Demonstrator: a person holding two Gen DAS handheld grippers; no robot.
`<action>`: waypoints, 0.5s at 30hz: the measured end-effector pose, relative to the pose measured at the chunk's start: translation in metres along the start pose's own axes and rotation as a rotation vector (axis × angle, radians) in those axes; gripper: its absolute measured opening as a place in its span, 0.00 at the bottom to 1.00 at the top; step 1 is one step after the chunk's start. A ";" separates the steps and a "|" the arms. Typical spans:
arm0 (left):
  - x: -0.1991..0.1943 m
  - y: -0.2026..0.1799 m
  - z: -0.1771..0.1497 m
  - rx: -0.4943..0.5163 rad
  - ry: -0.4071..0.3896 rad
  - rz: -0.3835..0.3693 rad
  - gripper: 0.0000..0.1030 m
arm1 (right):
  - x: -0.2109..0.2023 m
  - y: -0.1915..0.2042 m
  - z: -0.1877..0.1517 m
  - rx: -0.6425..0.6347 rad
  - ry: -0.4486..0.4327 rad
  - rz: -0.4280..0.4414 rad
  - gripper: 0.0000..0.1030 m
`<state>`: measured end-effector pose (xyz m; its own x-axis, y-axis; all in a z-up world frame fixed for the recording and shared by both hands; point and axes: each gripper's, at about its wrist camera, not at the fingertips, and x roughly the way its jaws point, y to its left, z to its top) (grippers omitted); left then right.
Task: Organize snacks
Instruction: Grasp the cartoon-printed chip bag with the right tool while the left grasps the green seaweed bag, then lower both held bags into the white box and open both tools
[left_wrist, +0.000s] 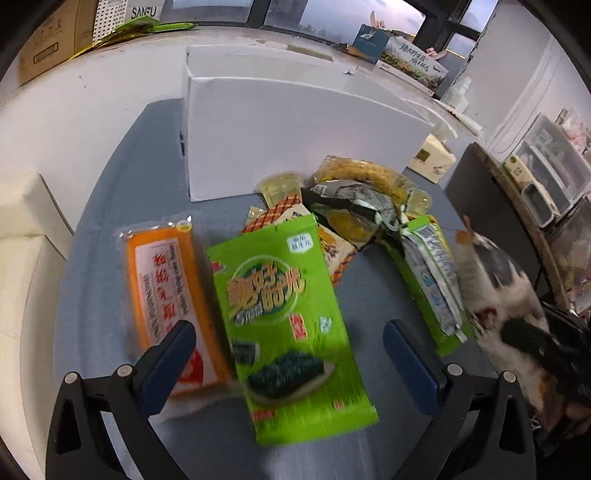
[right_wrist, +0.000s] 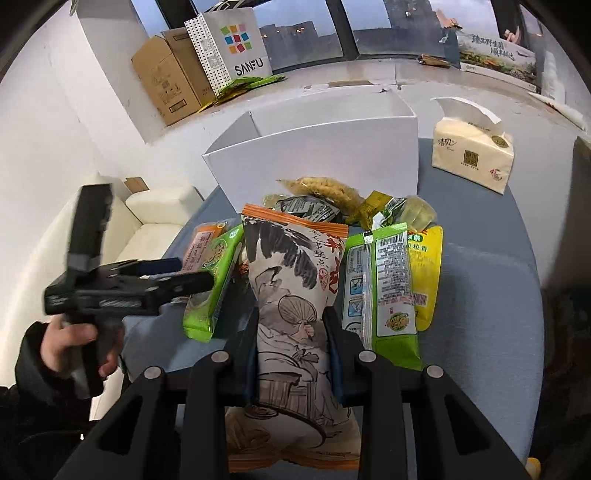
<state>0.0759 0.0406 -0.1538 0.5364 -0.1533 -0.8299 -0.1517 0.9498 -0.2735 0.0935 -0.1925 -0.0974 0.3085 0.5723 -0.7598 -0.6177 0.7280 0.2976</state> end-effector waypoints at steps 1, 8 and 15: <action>0.006 0.000 0.002 -0.001 0.009 0.006 1.00 | 0.000 0.000 -0.001 0.003 0.000 0.002 0.32; 0.029 -0.004 0.004 0.021 0.026 0.036 0.97 | 0.000 -0.002 -0.003 0.016 -0.008 0.016 0.32; 0.010 0.002 -0.003 -0.014 -0.051 -0.019 0.65 | 0.001 -0.004 -0.005 0.025 -0.005 0.025 0.32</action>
<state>0.0781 0.0397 -0.1640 0.5810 -0.1565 -0.7987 -0.1523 0.9431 -0.2955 0.0928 -0.1967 -0.1026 0.2967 0.5927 -0.7488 -0.6070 0.7224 0.3313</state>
